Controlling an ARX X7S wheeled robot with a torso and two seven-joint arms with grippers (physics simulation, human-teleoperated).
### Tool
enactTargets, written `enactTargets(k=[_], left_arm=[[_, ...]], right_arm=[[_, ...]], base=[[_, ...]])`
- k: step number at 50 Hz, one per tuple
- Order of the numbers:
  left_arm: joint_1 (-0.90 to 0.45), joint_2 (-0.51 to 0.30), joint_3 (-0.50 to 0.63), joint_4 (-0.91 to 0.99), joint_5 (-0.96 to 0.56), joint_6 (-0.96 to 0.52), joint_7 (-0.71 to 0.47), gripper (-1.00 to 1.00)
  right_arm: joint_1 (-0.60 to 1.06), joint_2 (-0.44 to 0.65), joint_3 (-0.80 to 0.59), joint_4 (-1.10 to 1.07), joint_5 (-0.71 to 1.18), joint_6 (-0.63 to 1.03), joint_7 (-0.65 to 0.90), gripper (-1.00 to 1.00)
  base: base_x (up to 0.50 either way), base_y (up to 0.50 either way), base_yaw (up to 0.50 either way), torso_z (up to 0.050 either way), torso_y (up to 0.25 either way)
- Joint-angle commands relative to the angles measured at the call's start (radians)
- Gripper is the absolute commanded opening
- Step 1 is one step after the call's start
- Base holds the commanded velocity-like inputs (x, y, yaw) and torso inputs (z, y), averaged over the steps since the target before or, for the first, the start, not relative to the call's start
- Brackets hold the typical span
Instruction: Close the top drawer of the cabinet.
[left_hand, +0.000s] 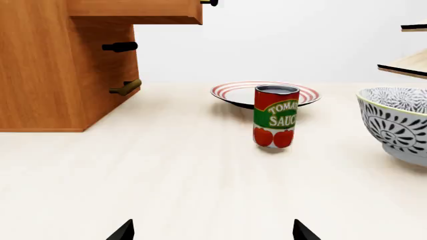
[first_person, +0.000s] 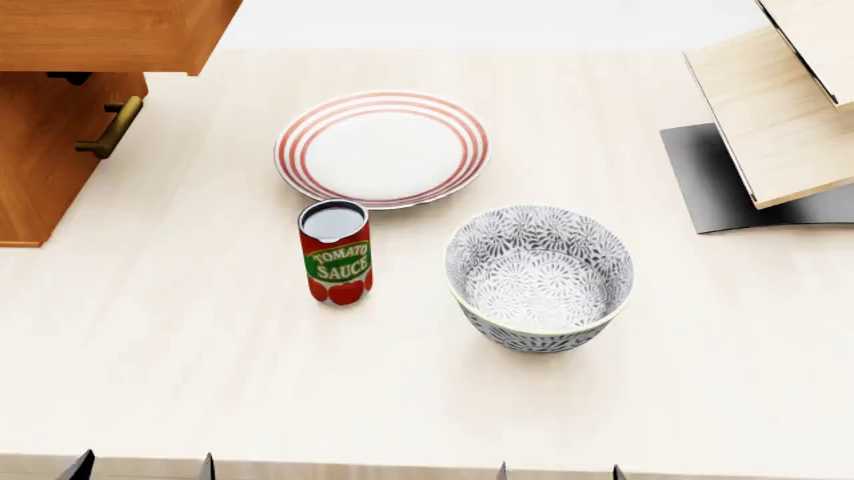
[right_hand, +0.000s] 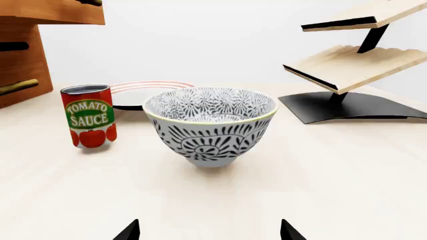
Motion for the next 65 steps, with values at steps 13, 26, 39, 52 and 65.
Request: enactTargets(k=[13,26,39,52,65], left_arm=[[-0.034,-0.050,0.058,0.383,0.002,-0.237,-0.113,1.00],[-0.101,-0.079,0.055,0.720,-0.039,-0.476,-0.150,1.00],[-0.135,-0.151,0.269,0.632,0.183,-0.408,-0.189,1.00],[-0.158,-0.193,0.330,0.589,0.165,-0.413,-0.124,1.00],[-0.189,-0.223,0.319,0.574,0.058,-0.438,-0.029,1.00]], right_arm=[[0.062,0.094,-0.071,-0.360,-0.014,0.311,0.131,1.00],[0.045,0.124,-0.111,-0.754,-0.118,0.518,0.186,1.00],[0.086,0.130,-0.114,-0.684,-0.069,0.509,0.174,1.00],[0.067,0.148,-0.063,-0.657,-0.030,0.464,0.189,1.00],[0.080,0.158,-0.113,-0.637,-0.047,0.458,0.198,1.00]], base=[[0.00,0.00,0.00,0.000,0.000],[0.00,0.00,0.00,0.000,0.000],[0.24,0.00,0.00,0.000,0.000],[0.50,0.00,0.00,0.000,0.000],[0.50,0.00,0.00,0.000,0.000]])
